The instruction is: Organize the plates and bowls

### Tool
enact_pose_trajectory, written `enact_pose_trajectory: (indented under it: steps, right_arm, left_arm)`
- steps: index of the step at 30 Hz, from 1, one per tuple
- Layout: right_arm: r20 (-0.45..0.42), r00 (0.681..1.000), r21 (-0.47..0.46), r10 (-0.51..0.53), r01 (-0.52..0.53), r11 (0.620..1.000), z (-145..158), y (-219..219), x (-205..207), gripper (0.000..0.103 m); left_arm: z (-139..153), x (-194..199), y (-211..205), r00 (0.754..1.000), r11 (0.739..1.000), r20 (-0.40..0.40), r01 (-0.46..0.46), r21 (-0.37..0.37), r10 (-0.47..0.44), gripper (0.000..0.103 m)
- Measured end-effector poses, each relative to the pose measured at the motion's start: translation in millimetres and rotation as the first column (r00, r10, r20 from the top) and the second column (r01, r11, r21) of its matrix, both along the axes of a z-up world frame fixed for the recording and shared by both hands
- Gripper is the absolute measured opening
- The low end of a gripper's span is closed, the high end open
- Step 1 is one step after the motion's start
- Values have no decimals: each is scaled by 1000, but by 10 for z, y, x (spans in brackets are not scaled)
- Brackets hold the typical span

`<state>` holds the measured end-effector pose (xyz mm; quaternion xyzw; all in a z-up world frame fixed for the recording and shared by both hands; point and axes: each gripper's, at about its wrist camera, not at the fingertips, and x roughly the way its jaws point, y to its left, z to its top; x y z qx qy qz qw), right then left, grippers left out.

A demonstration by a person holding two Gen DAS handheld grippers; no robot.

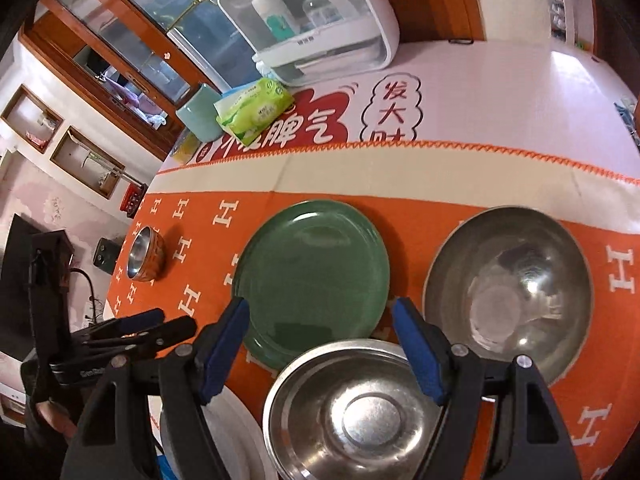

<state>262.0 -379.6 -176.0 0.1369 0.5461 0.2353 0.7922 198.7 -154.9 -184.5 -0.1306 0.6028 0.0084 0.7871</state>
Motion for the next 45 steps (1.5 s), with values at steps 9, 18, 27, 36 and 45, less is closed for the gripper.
enact_pose_trajectory:
  steps: [9,18,27,36,45]
  right_arm:
    - [-27,1000,10,-2,3,1000,-188,34,123,75]
    - [8,1000,-78,29,-28,997,-214,191,207,74]
    - [12,999,-96,40,-38,995,-270,242,251,72]
    - [-31,999,-150,43,-47,988,-380,349,295,67]
    - [-74,997,-159,27,-39,987,-496,347,326,65]
  left_arm:
    - [-353,116,-95,998,1000,-66,-4,-14,3,75]
    - [-508,175,-109,995,1000,-101,1,-25,-4,53]
    - [-529,283,-140,996,999,-87,6,-52,-11,43]
    - [-528,335,-148,998,998,-62,11,-67,-15,42]
    - [-574,361,-142,998,996,-67,6,-86,-12,38]
